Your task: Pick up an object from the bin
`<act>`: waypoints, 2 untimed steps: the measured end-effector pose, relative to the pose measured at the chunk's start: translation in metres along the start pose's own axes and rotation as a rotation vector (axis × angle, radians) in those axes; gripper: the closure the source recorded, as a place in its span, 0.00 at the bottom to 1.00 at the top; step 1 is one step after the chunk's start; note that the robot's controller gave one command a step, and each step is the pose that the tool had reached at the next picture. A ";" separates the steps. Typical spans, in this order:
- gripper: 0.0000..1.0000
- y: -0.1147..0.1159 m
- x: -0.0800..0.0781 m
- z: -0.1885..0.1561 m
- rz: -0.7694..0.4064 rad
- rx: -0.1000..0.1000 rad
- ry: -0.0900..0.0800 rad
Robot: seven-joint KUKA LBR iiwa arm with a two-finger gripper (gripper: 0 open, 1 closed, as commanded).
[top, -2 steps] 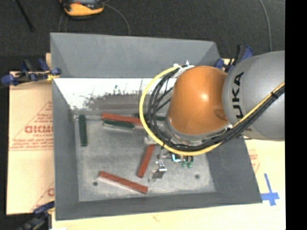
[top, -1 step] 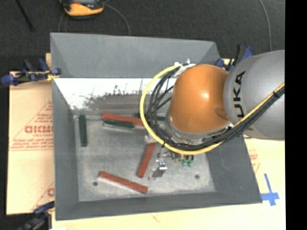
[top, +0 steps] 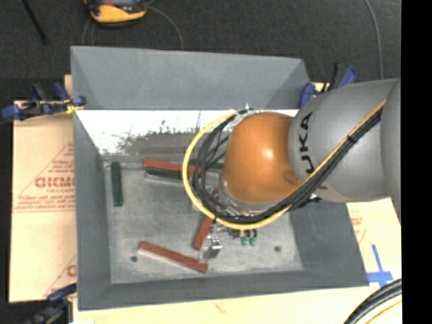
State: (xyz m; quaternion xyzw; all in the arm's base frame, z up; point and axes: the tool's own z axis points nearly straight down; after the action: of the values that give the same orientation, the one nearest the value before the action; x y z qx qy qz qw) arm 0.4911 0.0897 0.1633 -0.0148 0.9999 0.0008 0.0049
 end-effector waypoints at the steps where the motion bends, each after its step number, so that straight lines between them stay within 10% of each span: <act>1: 0.00 0.000 -0.001 0.016 -0.007 0.000 0.002; 2: 0.00 0.025 -0.012 0.049 -0.004 0.003 0.011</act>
Offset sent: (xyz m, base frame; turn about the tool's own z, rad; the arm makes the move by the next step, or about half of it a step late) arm 0.0226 0.0583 -0.0587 -0.1246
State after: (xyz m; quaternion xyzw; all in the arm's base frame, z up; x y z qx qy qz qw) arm 0.5027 0.1151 0.1146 -0.0168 0.9999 -0.0006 -0.0004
